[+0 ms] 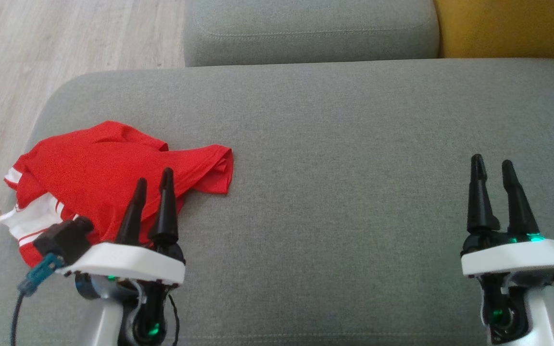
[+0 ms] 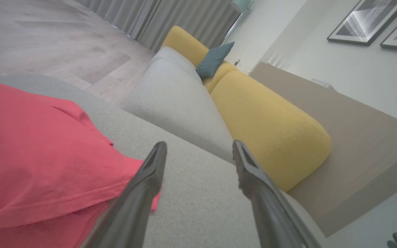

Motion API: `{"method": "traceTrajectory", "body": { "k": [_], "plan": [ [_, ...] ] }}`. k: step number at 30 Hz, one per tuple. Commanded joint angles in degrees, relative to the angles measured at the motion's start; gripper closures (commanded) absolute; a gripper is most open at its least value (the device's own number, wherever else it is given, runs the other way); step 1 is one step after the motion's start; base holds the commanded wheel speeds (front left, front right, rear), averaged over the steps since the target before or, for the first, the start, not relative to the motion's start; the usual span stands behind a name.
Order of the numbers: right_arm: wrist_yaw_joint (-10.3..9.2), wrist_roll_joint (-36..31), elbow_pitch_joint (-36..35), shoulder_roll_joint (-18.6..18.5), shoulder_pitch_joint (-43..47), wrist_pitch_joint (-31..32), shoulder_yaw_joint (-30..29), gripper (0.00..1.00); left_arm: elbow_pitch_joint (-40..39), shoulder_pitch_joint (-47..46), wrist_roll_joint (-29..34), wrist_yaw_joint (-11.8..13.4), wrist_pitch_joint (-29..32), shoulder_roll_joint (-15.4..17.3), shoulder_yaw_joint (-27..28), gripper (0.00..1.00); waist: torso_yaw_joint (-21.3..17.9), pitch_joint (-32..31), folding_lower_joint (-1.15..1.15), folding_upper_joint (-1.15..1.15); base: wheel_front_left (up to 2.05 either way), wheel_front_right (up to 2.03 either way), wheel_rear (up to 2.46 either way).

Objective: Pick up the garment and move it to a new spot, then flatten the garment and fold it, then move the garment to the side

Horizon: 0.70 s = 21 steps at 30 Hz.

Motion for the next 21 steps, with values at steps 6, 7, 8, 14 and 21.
{"method": "traceTrajectory", "body": {
  "k": [6, 7, 8, 14, 21],
  "plan": [
    [-0.03, -5.5, -2.6, -0.5, -0.9, -1.7, 1.5, 0.0, -2.4, -3.4, 5.8, 1.7, -1.4, 2.1, -2.1, 0.0, 0.0, 0.0, 0.0, 0.0, 0.0, 0.0, 0.0],
    [-0.03, -6.5, -2.8, -0.5, -0.9, -1.8, 1.5, 0.0, -2.0, -3.6, 7.5, 2.1, -1.6, 2.8, -3.0, 0.0, 0.0, 0.0, 0.0, 0.0, 0.0, 0.0, 0.0],
    [-0.03, -7.4, -2.9, -0.5, -0.9, -2.0, 1.5, 0.0, -1.6, -3.7, 8.8, 2.7, -1.8, 3.3, -3.9, 0.0, 0.0, 0.0, 0.0, 0.0, 0.0, 0.0, 0.0],
    [-0.03, -13.3, -3.3, -0.5, -0.4, -3.0, 1.9, 0.0, -0.4, -5.1, 14.8, 6.6, -2.8, 5.9, -9.4, 0.0, 0.1, -0.1, 0.0, 0.0, 0.0, 0.0, 0.0],
    [-0.03, -19.6, -4.3, -0.5, -0.5, -4.2, 2.2, 0.0, -2.0, -6.8, 19.1, 12.2, -3.9, 8.3, -14.4, 0.0, 0.3, -0.1, 0.0, 0.0, 0.0, 0.0, 0.0]
  ]
}}
